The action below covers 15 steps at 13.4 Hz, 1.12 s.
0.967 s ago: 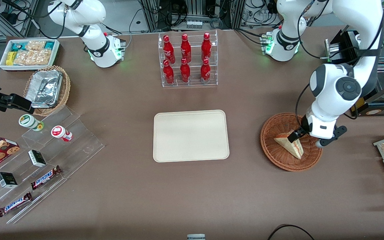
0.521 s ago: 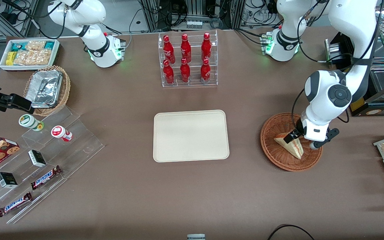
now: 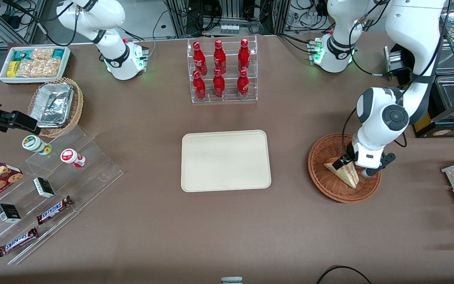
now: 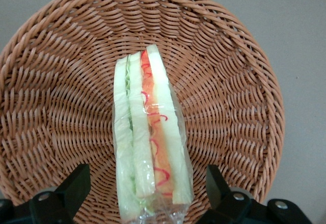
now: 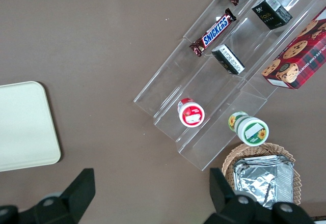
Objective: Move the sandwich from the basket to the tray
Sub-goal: 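Lower the left gripper and close it on the sandwich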
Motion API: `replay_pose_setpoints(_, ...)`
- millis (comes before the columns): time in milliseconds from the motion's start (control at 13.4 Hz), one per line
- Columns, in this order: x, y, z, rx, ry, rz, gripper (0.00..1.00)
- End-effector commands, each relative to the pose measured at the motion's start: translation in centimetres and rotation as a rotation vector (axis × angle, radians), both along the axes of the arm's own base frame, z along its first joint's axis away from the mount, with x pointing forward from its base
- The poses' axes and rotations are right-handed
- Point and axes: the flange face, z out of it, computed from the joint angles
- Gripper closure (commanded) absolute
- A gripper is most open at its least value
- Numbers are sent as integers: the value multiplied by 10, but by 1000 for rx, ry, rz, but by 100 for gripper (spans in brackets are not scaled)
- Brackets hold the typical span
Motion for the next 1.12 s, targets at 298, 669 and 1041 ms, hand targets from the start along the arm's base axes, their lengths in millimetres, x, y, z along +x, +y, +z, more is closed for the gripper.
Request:
replay_pose_setpoints(298, 3, -1, -4, 3, -15, 18, 100)
replay_pose_setpoints(669, 16, -1, 57, 60, 34, -18, 100)
replay_pose_setpoints(1041, 39, -72, 146, 84, 85, -126, 100)
